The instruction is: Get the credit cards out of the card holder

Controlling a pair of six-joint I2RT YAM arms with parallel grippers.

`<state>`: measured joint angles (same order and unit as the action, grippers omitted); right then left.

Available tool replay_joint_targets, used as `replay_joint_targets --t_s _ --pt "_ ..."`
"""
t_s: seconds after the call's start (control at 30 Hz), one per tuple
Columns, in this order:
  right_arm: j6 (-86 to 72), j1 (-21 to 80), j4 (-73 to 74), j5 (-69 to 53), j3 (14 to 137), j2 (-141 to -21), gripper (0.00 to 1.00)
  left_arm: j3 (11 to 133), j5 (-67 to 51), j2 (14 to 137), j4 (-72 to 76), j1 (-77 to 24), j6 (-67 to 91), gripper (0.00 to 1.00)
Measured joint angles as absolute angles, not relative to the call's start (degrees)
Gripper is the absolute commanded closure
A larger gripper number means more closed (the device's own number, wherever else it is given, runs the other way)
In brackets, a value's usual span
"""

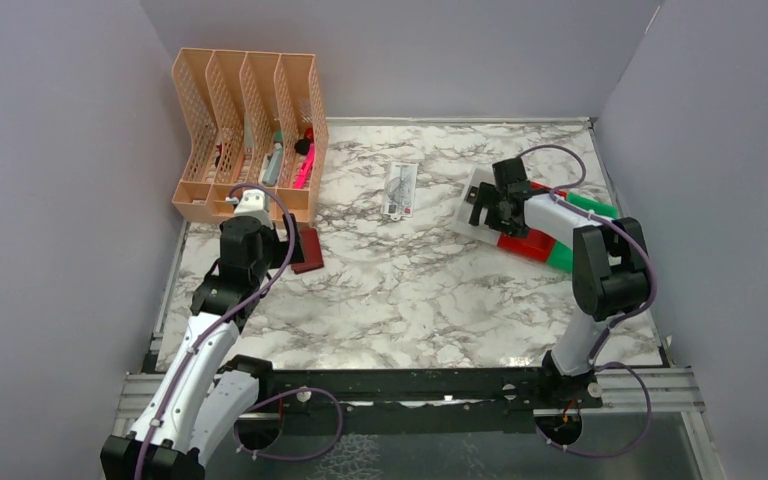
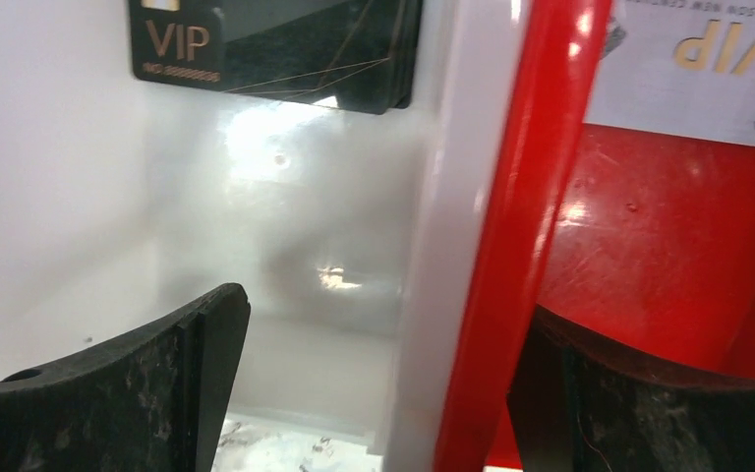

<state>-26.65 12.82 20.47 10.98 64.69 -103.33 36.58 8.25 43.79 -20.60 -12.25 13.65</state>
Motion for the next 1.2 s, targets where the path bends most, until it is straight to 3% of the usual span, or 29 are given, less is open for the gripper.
replay_joint_targets --t_s 0.7,1.2 --pt "-24.27 27.35 17.67 7.64 60.90 -100.73 0.09 36.58 7.90 44.38 -20.60 -11.31 13.67 0.01" --pt "-32.03 37.98 19.84 7.84 68.99 -105.58 0.06 36.58 7.22 45.50 -20.60 -10.90 13.67 0.01"
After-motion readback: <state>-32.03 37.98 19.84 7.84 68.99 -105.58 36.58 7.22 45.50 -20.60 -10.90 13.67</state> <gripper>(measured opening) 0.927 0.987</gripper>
